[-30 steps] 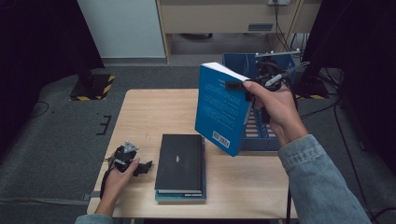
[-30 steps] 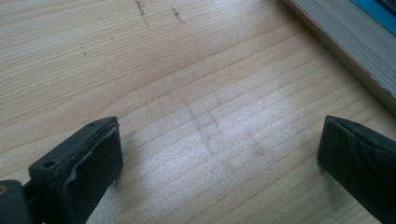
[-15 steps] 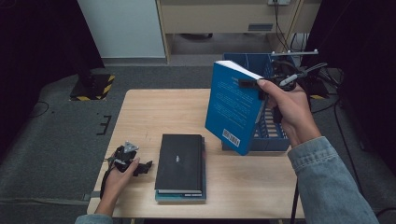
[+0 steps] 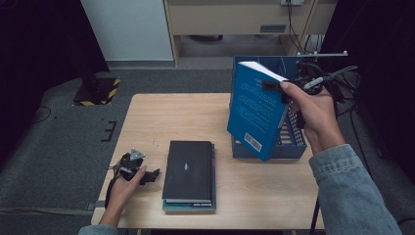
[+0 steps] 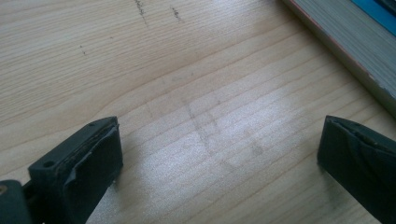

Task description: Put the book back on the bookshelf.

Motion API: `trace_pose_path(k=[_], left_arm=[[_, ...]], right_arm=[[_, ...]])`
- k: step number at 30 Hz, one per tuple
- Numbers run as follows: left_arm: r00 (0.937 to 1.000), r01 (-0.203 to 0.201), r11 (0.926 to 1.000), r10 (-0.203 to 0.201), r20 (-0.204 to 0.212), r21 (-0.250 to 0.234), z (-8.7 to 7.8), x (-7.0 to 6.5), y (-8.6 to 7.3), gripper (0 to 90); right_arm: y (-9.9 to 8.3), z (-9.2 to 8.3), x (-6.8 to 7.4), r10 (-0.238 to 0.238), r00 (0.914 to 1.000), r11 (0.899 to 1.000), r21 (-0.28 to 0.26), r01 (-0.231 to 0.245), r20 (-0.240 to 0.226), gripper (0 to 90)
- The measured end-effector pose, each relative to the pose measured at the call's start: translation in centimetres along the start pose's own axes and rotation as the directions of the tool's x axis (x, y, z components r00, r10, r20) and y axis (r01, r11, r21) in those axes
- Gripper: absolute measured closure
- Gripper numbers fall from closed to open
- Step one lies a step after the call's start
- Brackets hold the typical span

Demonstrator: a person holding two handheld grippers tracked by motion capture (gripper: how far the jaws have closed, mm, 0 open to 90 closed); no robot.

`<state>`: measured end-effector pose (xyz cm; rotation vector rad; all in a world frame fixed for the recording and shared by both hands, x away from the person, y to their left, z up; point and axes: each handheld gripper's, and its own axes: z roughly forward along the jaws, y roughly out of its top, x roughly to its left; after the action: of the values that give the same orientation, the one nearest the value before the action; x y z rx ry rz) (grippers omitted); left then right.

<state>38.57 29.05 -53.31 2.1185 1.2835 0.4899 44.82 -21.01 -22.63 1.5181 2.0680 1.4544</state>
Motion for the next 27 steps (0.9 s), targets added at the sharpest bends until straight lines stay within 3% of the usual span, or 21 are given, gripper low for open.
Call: trace_pose_path(k=[8,27], left_arm=[[1.0,0.0,1.0,0.0,0.0,0.001,0.0,0.0,0.0,0.0],[1.0,0.001,1.0,-0.001,0.001,-0.002,0.1,0.0,0.1,0.0]], right_arm=[[0.1,0.3,-1.1,0.033,0.9988,0.999,0.004,-0.033,0.036,59.4],[0.2,2.7,-2.5,0.052,0.9905,0.999,-0.021,-0.05,0.127,59.5]])
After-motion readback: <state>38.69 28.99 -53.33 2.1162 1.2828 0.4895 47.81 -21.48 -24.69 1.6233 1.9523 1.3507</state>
